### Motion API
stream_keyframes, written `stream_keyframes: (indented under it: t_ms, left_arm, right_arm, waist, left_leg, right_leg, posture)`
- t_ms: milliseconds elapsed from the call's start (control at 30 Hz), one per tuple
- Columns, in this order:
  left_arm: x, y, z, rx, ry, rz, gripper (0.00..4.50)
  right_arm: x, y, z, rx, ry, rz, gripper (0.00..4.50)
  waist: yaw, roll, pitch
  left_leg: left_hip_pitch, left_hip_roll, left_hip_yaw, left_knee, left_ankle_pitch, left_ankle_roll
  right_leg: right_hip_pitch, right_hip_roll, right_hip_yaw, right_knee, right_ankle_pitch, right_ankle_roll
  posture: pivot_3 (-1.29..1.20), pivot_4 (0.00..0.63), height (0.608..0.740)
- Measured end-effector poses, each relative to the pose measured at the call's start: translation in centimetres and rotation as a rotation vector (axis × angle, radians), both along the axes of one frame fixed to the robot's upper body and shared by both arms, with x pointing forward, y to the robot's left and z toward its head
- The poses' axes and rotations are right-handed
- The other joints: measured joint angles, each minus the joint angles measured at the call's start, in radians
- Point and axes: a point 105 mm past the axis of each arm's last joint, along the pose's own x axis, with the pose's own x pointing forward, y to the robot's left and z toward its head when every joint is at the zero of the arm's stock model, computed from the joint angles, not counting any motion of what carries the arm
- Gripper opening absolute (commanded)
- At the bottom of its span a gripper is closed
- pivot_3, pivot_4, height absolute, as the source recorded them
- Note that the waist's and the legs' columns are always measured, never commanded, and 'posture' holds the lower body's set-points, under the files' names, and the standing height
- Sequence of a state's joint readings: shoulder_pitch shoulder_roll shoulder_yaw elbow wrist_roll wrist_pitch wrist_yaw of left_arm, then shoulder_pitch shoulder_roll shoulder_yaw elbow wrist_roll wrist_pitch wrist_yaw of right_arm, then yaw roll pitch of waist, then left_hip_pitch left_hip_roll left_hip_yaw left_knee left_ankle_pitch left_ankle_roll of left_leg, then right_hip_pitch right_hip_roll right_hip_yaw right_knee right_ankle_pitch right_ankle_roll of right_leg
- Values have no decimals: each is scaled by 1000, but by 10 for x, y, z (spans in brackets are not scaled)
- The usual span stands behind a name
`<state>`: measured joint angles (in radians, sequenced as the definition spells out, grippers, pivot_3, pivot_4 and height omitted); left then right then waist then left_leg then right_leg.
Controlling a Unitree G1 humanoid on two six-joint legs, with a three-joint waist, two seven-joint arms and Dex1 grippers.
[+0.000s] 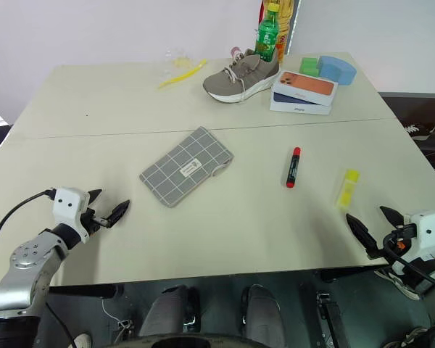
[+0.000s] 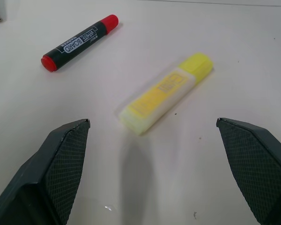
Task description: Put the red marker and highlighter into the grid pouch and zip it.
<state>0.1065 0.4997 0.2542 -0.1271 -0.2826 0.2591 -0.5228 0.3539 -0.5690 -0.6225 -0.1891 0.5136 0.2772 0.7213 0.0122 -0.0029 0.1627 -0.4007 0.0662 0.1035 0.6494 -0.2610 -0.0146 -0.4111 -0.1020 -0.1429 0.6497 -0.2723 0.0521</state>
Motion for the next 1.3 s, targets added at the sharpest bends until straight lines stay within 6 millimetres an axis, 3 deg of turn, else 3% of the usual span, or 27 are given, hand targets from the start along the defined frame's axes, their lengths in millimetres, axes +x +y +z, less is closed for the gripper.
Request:
stream_keyframes:
  t_ms: [367,533,667,767,867,1100,1300]
  left_arm:
    - [-1,0,-1,-17,-2,13,4445]
    - [-3,-13,-2,2,-31,-19,4445]
    - [-6,-28,-4,9,-66,-49,4445]
    - [-6,-31,-4,15,-75,-62,4445]
    - [-5,-36,-2,44,-88,-92,4500]
    - [1,-51,3,158,-135,-220,4500]
    - [3,-55,6,239,-166,-286,4500]
  right_arm:
    - [13,15,-1,19,10,32,4500]
    - [37,51,20,10,-44,122,4500]
    - [63,101,42,15,-107,253,4500]
    - [74,120,52,24,-139,297,4500]
    - [88,144,61,40,-153,343,3682]
    - [122,193,46,23,-64,389,58]
    - [158,238,29,-47,-4,385,12]
  waist:
    - [-1,0,0]
    - [2,2,-1]
    - [3,1,-1]
    - [4,1,-1]
    - [1,1,-1]
    - [1,1,-1]
    - [-6,2,-1]
  left_leg:
    - [1,0,0,0,0,0]
    - [1,0,0,0,0,0]
    - [0,0,-1,0,0,0]
    - [-1,-1,0,0,0,0]
    - [-1,-1,0,0,0,0]
    - [-2,-1,0,0,0,0]
    - [-2,0,1,0,0,0]
  right_leg:
    - [0,0,0,0,0,0]
    - [1,0,0,0,0,0]
    - [0,-1,0,0,0,0]
    - [0,-1,0,0,0,0]
    - [0,-1,0,0,0,0]
    - [-1,-1,0,0,0,0]
    - [-3,-1,0,2,0,0]
  posture:
    - [0,150,740]
    - [0,150,740]
    - [0,150,740]
    - [0,150,740]
    - [0,150,740]
    - [0,150,740]
    - [0,150,740]
